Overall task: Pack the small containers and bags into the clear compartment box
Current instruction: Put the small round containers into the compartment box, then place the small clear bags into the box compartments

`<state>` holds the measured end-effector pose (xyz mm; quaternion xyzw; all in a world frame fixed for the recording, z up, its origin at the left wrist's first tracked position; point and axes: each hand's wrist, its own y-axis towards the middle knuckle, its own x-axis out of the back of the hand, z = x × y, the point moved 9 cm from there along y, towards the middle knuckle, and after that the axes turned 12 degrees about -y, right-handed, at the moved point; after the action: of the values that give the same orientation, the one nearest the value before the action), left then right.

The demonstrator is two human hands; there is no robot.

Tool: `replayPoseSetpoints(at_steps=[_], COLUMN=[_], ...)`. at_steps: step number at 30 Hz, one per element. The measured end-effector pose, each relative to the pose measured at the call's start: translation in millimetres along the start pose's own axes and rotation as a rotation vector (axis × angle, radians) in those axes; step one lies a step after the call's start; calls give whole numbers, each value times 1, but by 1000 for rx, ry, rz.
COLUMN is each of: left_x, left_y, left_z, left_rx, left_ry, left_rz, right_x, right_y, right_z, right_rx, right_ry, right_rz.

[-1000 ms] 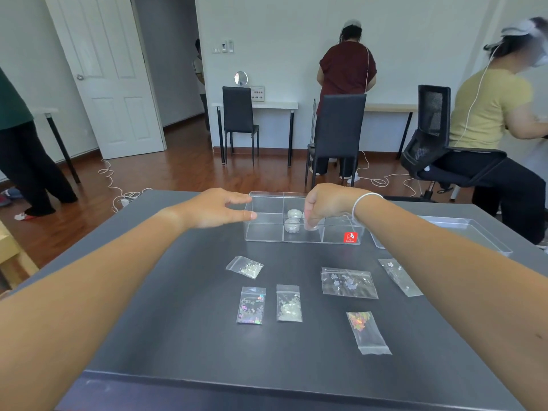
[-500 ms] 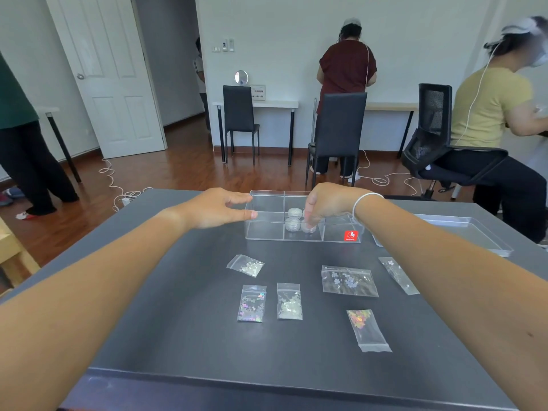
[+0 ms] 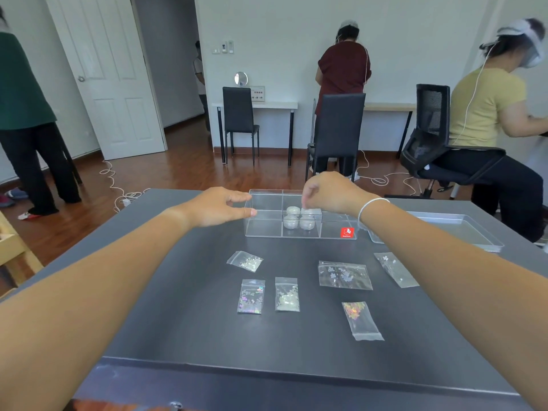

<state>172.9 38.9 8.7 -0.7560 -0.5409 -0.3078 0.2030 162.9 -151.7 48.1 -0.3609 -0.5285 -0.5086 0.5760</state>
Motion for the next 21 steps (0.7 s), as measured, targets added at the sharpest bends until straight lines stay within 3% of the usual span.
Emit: replayPoseSetpoints(at_steps=[8,13,21], left_x=[4,11,-27], left_y=[-21,-43,-62], left_z=[-8,-18,-8], left_rx=[-60,-150,-53], left_ry=[-37,-26,78], left_rz=[-103,-215,52], right_x=[19,-1,-41], right_y=[-44,-75,-101], right_z=[13,30,56], right_rx=[123,167,188], right_ry=[132,247,186], right_rz=[-126,-24,178])
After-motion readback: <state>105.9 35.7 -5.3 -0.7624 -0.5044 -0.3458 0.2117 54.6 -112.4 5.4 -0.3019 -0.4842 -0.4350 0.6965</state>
